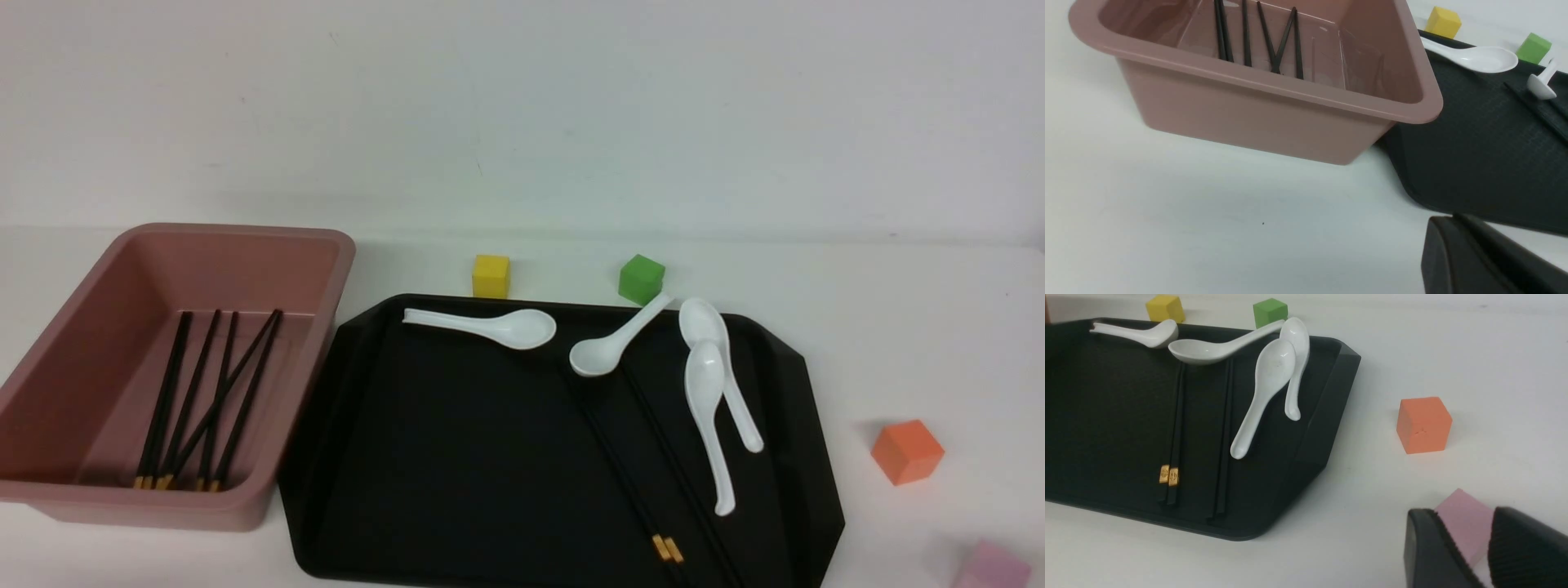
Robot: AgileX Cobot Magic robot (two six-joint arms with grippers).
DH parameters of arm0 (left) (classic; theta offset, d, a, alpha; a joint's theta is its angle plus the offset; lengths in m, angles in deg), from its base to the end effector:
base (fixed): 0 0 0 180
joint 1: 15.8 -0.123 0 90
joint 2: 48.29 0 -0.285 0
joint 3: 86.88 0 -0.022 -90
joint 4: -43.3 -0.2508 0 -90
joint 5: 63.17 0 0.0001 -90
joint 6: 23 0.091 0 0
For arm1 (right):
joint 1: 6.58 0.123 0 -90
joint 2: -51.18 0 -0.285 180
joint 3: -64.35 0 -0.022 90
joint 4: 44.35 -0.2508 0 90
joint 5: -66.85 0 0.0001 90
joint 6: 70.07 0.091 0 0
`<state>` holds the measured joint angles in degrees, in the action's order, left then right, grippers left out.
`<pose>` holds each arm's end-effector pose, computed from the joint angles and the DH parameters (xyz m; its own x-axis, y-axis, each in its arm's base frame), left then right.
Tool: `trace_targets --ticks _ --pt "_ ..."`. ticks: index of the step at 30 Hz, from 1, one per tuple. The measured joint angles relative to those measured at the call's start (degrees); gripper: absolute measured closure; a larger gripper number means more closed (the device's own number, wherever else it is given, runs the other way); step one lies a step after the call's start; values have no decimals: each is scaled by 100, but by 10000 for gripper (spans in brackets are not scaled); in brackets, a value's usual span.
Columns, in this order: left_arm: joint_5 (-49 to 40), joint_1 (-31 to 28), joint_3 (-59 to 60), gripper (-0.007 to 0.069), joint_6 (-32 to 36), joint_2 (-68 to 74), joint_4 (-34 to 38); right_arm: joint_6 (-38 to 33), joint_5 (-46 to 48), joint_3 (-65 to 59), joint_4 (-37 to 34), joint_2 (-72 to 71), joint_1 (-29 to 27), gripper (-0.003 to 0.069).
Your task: On white tablecloth take chopsticks from black tray and put them in box.
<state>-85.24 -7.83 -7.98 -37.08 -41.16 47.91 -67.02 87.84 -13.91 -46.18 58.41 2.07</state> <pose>0.0514 -0.0100 0.1694 -0.3436 -0.2697 -0.8996 0.0620 0.9493 -0.3083 0.0520 0.0090 0.1746 -0.2927 0.0394 -0.9554 -0.1374 0.9870 0.0828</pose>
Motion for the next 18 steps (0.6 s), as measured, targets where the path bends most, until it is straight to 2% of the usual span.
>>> trace_targets --ticks 18 --pt "0 0 0 605 0 0 0 0 0 0 0 0 0 417"
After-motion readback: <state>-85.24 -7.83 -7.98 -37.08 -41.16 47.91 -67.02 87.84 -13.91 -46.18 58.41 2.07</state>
